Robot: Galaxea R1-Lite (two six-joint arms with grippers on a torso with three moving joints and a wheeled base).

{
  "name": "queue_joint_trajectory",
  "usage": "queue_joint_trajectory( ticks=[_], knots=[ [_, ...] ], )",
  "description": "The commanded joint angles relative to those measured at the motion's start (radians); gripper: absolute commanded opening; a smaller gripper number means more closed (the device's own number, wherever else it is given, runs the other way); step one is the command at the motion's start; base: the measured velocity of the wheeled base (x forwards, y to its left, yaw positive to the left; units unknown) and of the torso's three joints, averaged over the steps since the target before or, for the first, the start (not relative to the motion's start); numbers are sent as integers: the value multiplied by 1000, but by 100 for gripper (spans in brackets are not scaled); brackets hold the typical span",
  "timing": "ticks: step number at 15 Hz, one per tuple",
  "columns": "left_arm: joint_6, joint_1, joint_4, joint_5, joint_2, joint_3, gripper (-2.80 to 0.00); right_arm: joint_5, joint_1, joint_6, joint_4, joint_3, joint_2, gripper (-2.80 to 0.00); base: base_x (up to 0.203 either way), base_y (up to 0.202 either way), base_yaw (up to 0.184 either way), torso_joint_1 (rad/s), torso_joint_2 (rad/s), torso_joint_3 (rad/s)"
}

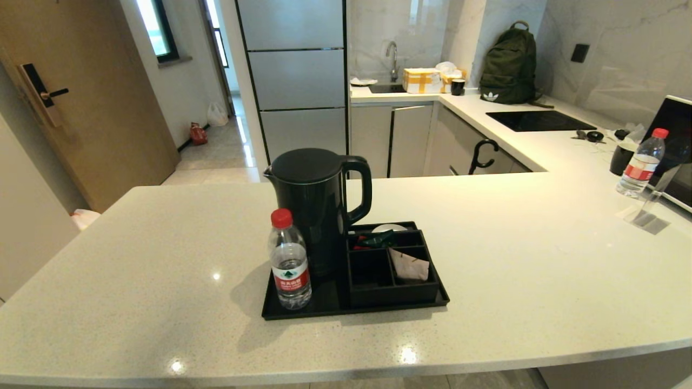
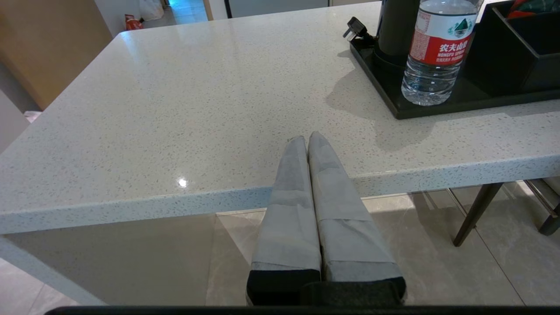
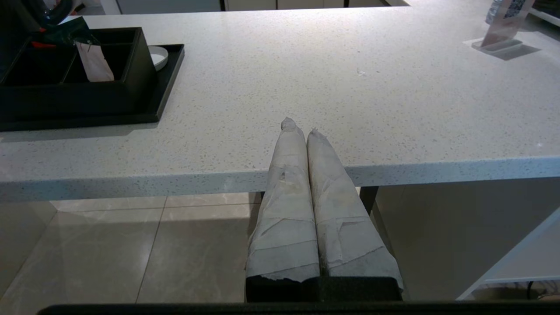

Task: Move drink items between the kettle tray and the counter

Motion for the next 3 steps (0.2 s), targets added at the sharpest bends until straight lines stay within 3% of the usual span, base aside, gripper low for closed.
queue_joint_trajectory(
  ticks=[1,3],
  knots=[
    [1,0,0,0,1,0,-280,-1,0,5,-1,0,1,-280,0,0,0,0,0,0],
    [0,0,-1,0,1,0,-280,-1,0,6,-1,0,1,-280,0,0,0,0,0,0]
  ],
)
